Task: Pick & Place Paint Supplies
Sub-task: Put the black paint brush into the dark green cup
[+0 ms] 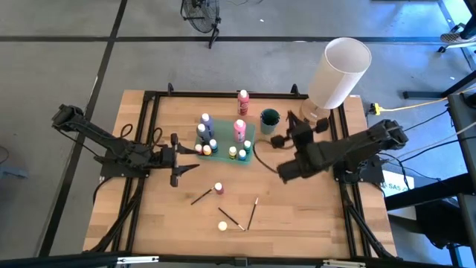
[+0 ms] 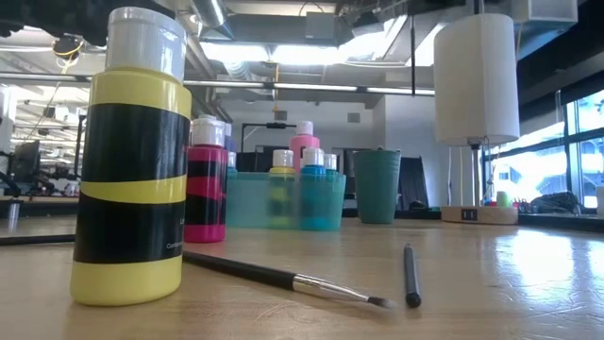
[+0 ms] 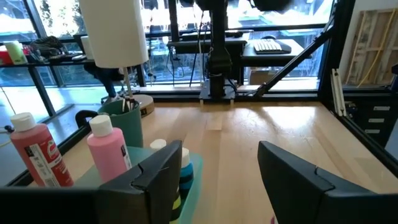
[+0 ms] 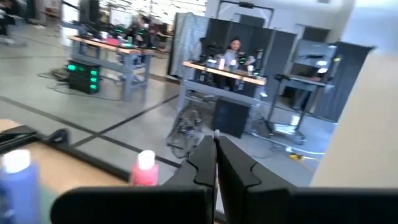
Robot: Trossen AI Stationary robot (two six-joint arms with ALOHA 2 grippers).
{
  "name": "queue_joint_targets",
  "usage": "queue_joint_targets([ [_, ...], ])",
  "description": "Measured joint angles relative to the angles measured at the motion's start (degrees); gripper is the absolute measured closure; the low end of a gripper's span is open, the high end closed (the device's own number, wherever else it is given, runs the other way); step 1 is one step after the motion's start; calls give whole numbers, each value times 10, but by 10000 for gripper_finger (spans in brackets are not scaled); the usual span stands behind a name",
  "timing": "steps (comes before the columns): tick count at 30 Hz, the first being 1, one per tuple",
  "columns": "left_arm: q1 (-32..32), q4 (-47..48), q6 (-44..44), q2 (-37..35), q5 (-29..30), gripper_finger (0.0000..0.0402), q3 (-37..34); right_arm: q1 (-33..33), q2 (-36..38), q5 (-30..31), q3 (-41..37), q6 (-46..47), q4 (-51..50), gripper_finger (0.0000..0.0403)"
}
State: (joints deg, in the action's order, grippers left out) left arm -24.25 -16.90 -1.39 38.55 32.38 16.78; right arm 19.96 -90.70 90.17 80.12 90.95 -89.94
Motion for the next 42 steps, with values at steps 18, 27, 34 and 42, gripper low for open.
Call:
queue_joint_targets([
  [18,0,25,-30,-6,-20,194,0,-188,0,-257,100,-838,667,400],
  [27,0,70,-41,-20,-50,194,0,-239,-2,-321,-21,-680,636,402],
  [34,0,89,-56,-31,-50,194,0,-229,-1,-303,-99,-632,685,402],
  [42,0,90,-71,-31,-44,194,0,-228,-5,-287,-136,-583,686,403],
])
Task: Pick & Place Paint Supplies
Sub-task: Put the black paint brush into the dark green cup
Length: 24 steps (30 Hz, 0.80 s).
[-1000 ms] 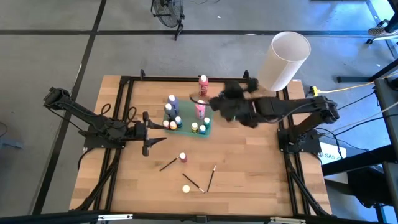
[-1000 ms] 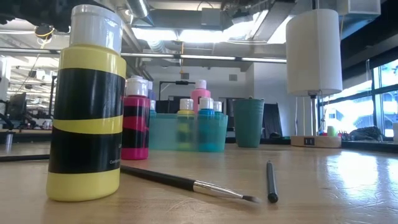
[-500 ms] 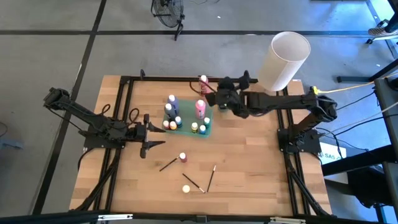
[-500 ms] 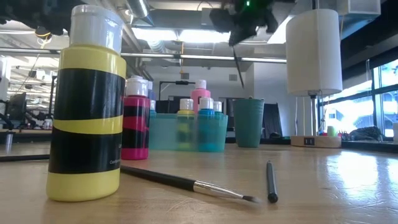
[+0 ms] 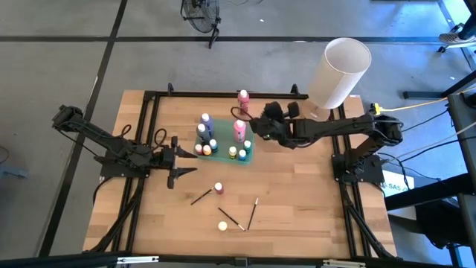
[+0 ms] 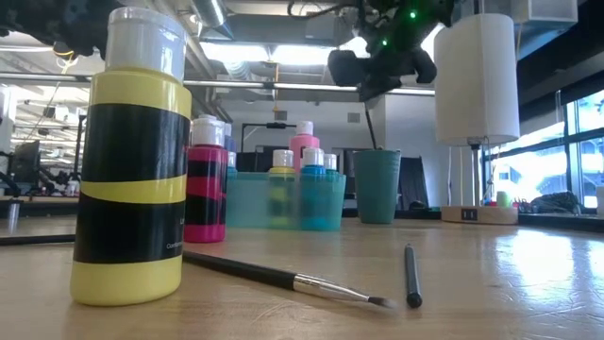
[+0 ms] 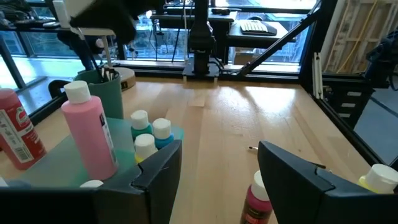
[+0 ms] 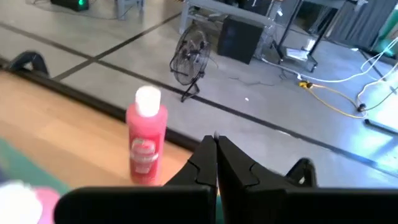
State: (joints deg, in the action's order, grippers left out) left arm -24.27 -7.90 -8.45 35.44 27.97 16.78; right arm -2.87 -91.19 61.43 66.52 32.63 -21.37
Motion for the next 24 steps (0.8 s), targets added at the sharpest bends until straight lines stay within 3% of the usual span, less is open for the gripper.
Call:
queue_joint_targets([
  [7,0,0,-14,0,1,194,0,0,0,-3,-22,36,-2,403],
  [13,0,0,-15,0,1,194,0,-12,0,-49,-22,36,-1,399],
  [24,0,0,-14,0,0,194,0,-23,0,-84,-22,42,-3,353],
])
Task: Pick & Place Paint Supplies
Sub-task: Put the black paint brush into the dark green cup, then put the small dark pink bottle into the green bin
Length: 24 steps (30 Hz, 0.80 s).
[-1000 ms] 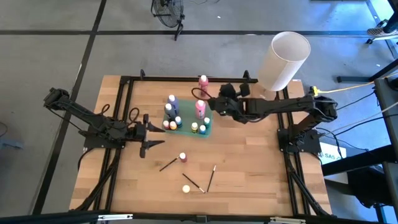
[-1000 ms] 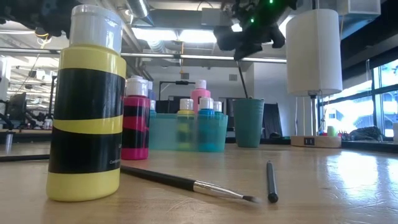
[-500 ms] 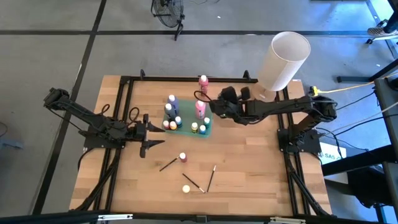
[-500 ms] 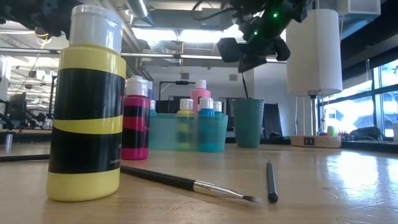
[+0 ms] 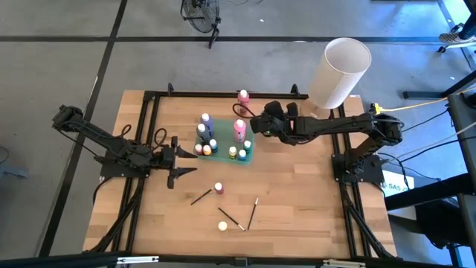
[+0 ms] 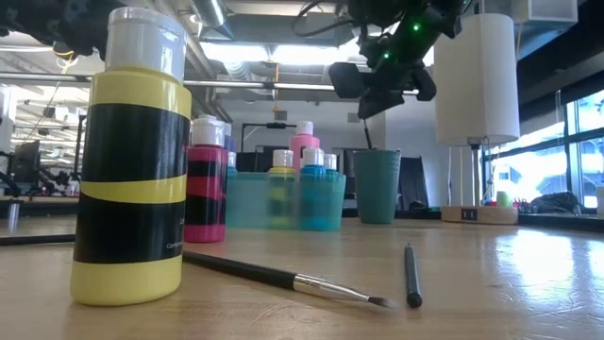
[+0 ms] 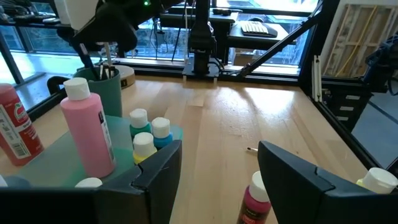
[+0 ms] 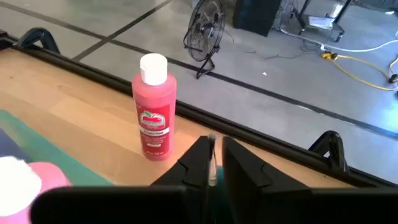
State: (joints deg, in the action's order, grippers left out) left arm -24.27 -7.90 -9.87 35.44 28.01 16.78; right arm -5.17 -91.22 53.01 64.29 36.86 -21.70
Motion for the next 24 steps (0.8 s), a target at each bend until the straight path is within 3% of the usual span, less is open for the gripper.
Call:
queue_joint_targets([
  [5,0,0,0,0,0,194,0,1,0,-8,0,-15,-5,311],
  [13,0,0,-6,0,-10,194,0,1,0,-19,11,-18,-4,210],
  [18,0,19,-27,-3,-45,194,27,23,3,-112,65,-100,22,169],
  [24,0,58,-11,-4,-98,194,65,84,3,-264,131,-214,68,155],
])
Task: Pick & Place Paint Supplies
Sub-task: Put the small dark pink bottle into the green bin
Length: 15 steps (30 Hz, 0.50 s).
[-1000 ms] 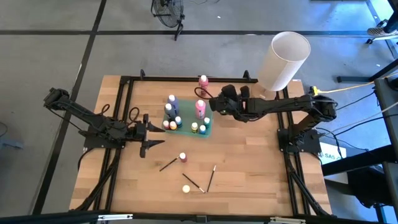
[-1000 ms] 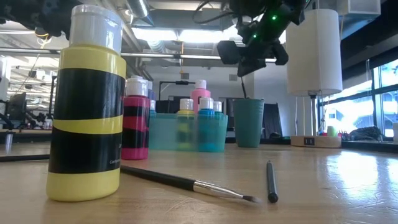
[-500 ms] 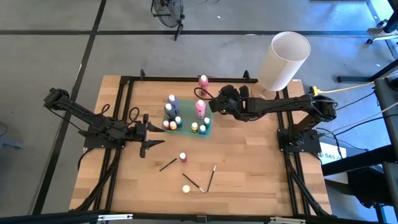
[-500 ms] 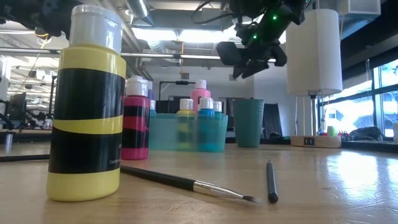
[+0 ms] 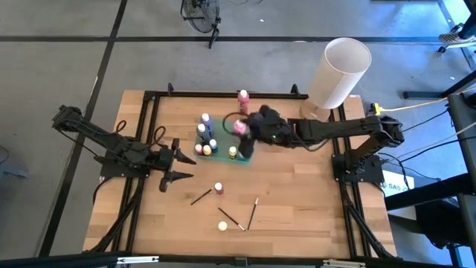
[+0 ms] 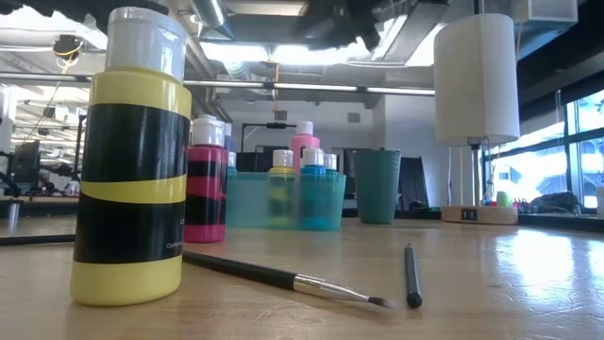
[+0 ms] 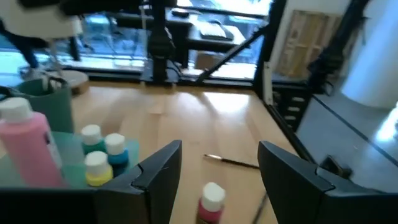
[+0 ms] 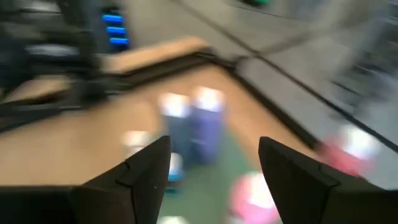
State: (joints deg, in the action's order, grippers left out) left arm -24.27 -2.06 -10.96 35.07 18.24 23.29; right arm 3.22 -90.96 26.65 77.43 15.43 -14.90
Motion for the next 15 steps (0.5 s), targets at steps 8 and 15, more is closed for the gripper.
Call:
queue_joint_targets([
  [8,-2,151,-31,11,-131,194,76,130,0,-149,37,-44,42,156],
  [15,-38,211,107,84,-101,194,148,271,-8,-61,37,-114,104,156],
])
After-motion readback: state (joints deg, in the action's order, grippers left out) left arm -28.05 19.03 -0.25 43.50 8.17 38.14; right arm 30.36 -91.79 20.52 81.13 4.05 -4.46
